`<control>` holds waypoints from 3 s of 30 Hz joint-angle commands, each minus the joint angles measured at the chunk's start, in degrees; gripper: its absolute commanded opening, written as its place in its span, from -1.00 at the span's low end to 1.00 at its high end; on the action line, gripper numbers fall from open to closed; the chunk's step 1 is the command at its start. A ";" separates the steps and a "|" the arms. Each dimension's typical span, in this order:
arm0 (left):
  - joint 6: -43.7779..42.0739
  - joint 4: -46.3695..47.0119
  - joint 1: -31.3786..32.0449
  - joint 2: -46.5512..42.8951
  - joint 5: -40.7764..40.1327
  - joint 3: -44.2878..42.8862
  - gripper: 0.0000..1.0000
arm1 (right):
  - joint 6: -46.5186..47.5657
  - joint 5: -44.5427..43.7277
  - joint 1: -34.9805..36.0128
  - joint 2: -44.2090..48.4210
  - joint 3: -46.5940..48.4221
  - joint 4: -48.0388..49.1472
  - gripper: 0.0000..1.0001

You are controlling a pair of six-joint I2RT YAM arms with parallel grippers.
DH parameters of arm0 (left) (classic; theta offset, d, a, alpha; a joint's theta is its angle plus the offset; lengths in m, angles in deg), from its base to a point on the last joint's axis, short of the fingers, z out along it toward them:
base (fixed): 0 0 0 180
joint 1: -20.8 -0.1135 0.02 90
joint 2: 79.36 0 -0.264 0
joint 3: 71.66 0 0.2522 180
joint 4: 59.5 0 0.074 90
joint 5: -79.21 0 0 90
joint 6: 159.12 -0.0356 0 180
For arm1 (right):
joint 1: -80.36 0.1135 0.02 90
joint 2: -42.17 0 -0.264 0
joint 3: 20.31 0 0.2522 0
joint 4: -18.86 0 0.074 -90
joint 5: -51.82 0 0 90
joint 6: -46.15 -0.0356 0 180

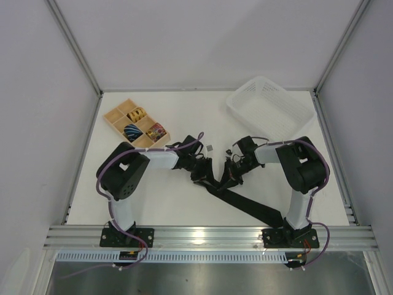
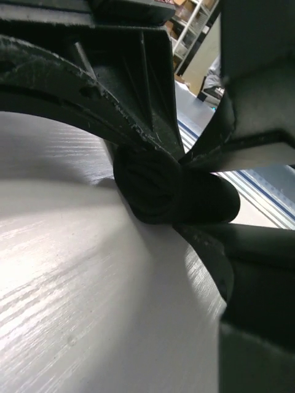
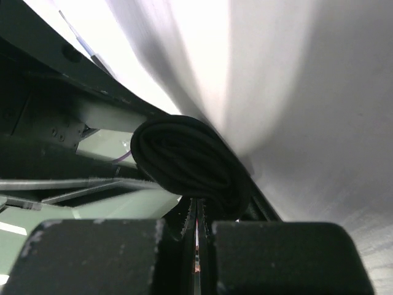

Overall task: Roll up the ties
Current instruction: Roll the tie

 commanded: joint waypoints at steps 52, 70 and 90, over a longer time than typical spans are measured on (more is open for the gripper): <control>-8.34 -34.12 7.71 -3.69 -41.03 -21.04 -0.99 | -9.92 -12.11 6.34 -5.18 15.55 1.47 -1.00; -6.76 -30.18 11.49 1.32 -32.86 -21.94 -0.67 | -8.08 -16.06 6.78 -3.69 16.43 -4.32 -1.00; -6.67 -27.28 12.72 1.42 -31.54 -19.48 0.05 | -0.43 -18.80 -1.03 6.07 9.93 -11.72 -1.00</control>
